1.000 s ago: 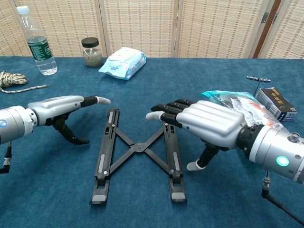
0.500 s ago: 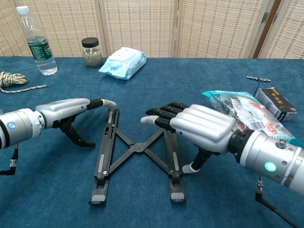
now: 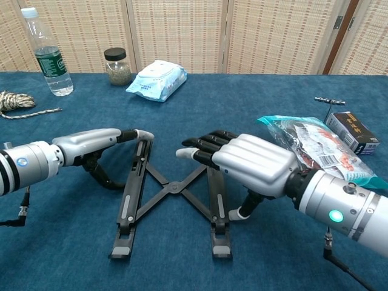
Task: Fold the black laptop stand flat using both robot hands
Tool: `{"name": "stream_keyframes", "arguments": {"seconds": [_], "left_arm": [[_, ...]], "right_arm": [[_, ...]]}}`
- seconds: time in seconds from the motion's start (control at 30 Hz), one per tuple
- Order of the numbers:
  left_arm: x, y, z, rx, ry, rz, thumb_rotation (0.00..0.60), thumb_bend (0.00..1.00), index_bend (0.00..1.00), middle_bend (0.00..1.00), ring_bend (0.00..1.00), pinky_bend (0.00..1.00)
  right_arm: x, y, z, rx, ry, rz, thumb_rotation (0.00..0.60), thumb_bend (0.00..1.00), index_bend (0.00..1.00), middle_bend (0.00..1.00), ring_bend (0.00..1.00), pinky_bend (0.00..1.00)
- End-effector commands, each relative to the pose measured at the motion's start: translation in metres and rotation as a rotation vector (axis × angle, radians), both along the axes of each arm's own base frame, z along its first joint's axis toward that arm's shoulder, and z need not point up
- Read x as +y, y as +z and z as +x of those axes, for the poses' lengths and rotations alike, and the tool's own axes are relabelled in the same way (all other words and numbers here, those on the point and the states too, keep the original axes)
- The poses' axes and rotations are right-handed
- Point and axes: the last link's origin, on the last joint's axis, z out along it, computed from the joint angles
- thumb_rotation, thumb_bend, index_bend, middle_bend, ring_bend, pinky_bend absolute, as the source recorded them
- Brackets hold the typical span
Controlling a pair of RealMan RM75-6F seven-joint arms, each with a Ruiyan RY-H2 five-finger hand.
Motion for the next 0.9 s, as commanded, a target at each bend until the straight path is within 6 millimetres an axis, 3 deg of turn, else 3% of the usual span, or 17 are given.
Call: {"name": "stream_keyframes", "arguments": {"seconds": [0.03, 0.9], "left_arm": [[0.000, -0.001, 0.001, -0.002, -0.001, -0.005, 0.600, 0.22, 0.02, 0.00, 0.00, 0.00], [-0.006, -0.004, 0.019, 0.023, -0.072, -0.055, 0.600, 0.22, 0.00, 0.00, 0.00, 0.00]], "right_arm": [[0.000, -0.002, 0.002, -0.006, 0.006, 0.000, 0.600, 0.00, 0.00, 0.00, 0.00, 0.00], [-0.010, -0.019, 0.033, -0.073, 0.062, -0.016, 0.600, 0.00, 0.00, 0.00, 0.00, 0.00]]}}
